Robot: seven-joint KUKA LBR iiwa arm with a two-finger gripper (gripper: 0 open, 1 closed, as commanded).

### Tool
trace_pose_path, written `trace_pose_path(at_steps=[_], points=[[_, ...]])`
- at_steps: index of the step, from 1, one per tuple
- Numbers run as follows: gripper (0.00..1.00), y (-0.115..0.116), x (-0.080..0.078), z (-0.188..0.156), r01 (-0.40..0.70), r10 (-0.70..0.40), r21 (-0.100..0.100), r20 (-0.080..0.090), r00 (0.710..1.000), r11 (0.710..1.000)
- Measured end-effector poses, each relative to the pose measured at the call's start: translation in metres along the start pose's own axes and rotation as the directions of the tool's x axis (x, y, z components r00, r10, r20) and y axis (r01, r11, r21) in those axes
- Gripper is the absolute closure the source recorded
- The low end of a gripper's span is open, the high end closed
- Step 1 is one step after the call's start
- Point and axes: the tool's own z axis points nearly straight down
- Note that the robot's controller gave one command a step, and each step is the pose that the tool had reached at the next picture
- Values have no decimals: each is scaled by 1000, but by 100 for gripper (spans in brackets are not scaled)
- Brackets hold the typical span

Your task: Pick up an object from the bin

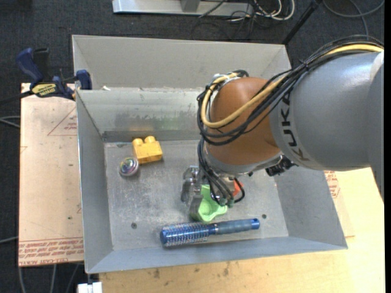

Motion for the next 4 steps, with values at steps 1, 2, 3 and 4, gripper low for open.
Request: trace_pose_path(at_steps=[1,2,3,4], points=[[0,-1,2,4,-1,1,3,-8,1000,1000],[0,-62,3,120,415,-415,0,-4,910,910],[100,-61,5,120,416,-416,-2,-10,909,910],[0,-61,3,119,415,-415,0,0,910,910]])
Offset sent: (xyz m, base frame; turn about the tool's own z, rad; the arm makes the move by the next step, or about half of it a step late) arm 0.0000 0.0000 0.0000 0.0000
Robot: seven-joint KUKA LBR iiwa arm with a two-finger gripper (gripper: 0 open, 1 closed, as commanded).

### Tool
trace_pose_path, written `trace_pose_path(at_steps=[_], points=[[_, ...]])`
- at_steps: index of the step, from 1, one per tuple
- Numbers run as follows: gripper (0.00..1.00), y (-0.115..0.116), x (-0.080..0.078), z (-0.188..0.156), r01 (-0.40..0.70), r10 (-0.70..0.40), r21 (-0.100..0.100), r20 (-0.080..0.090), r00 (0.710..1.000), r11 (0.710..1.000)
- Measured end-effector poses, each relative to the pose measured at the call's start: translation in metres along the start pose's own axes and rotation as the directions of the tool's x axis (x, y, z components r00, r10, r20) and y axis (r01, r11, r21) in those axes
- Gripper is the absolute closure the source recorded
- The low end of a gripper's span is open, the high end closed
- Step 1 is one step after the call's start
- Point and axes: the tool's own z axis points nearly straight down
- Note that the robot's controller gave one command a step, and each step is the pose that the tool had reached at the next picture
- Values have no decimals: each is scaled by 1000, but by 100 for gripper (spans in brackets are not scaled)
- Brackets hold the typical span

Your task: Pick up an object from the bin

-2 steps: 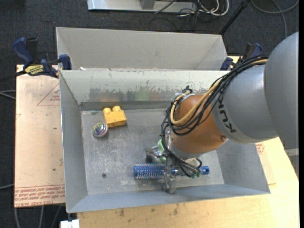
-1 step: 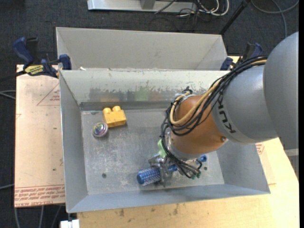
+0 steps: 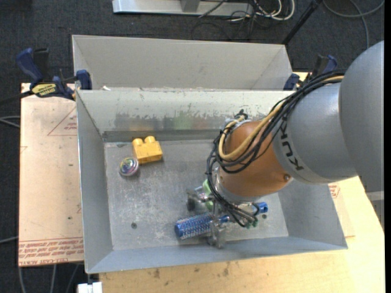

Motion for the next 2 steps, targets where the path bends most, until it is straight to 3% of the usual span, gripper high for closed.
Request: trace_pose_path(at_steps=[1,2], points=[[0,13,-58,-20,115,-115,-2,-5,993,993],[0,-4,-36,-101,319,-319,0,-3,948,948]])
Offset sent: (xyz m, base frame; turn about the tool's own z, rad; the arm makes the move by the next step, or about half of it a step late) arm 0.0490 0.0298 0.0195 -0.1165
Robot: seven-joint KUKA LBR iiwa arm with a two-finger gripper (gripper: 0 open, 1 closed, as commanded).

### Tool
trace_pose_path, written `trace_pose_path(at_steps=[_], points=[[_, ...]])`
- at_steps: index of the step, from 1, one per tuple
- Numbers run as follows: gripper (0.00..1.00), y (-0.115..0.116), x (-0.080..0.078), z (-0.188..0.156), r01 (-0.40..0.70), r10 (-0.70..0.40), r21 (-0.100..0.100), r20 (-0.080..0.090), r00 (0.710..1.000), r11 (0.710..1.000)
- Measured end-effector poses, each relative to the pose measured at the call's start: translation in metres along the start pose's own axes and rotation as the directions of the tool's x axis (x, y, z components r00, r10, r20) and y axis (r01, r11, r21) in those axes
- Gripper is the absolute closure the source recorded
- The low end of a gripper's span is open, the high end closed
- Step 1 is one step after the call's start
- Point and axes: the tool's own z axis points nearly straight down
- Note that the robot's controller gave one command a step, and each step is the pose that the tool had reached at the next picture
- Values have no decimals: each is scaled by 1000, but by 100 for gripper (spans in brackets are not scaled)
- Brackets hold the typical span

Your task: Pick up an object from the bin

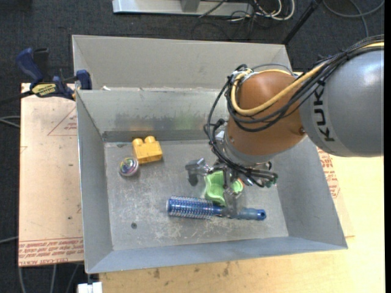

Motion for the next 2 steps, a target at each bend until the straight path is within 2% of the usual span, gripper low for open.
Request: trace_pose_path(at_steps=[1,2], points=[[0,-8,16,87,-160,160,-5,-10,987,987],[100,-8,15,85,-160,160,-4,-7,987,987]])
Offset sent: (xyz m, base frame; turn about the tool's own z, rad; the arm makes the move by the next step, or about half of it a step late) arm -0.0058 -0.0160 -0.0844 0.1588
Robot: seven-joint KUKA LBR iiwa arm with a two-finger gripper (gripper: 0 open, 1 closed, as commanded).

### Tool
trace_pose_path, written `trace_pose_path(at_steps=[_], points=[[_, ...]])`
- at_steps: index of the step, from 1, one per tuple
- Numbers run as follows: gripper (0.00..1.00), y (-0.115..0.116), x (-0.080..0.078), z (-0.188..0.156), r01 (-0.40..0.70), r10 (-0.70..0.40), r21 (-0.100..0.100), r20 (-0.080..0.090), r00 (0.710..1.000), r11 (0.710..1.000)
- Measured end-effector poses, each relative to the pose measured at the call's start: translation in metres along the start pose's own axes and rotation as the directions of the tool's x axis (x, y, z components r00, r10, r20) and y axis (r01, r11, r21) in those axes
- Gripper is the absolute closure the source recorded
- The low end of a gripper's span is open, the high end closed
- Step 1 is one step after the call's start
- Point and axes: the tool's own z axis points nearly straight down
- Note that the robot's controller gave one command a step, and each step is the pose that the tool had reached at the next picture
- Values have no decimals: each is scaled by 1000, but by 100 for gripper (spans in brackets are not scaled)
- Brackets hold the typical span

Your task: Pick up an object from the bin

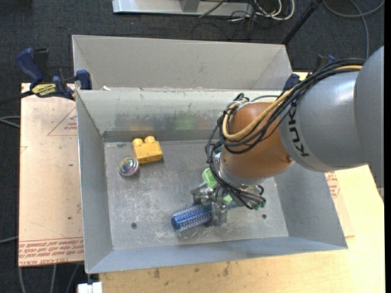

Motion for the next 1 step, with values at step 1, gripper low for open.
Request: trace_pose_path(at_steps=[1], points=[[100,12,20,-126,-16,16,4,8,1000,1000]])
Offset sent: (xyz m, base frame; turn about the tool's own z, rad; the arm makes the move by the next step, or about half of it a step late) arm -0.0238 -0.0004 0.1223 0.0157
